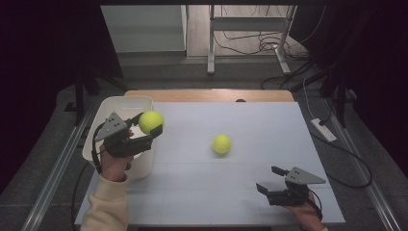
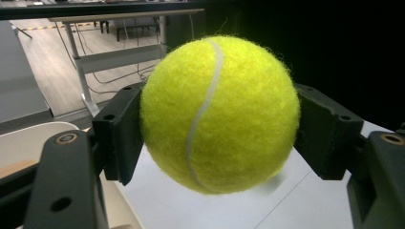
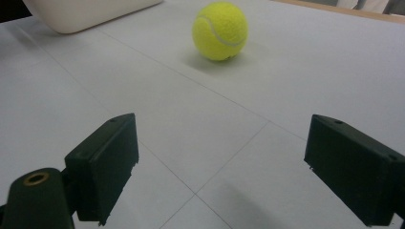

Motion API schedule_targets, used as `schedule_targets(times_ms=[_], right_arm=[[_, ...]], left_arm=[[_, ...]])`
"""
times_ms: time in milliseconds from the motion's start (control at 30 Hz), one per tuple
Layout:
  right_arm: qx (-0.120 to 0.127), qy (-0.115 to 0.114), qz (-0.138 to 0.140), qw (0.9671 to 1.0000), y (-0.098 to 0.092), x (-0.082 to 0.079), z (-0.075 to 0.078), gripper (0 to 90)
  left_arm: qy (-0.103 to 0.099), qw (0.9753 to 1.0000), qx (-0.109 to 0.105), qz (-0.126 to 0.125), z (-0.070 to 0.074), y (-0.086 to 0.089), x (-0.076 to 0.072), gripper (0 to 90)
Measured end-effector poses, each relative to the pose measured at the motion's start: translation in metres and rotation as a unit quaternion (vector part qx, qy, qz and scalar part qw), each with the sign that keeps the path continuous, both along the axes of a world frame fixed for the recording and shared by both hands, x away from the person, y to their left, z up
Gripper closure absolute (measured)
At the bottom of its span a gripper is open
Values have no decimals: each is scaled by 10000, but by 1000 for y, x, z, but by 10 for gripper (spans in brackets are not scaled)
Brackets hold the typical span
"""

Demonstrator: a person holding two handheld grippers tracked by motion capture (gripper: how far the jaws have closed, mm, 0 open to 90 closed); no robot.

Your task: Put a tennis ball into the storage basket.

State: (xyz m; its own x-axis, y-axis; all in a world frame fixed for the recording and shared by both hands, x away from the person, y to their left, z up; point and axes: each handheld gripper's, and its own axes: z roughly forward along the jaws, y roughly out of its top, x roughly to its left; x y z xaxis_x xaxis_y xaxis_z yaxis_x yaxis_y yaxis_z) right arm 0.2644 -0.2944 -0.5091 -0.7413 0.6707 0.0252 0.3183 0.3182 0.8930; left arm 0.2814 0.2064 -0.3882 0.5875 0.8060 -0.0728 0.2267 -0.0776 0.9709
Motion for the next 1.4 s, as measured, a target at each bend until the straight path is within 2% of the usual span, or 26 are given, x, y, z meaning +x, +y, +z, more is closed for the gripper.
schedule_targets(times_ms=[333,567,700,900,1033,1400], right_arm=[[4,-28,-20,10000,-1,-1,1,115],[57,-62,-8,10000,-2,-2,3,115],[115,-52,13,9999,-2,-4,3,115],[101,-67,62,9999,-1,-4,3,115],[123,-52,15,9999,-3,-4,3,116],[108,-21,-61,9999,-4,-3,2,116]], left_arm=[[26,9999,-30,99,-1,4,3,271],[93,9995,-37,313,0,9,4,270],[174,9986,52,505,3,13,11,271],[329,9969,7,713,4,20,23,271],[389,9960,-73,806,4,25,28,271],[484,9940,-19,986,3,36,36,271]])
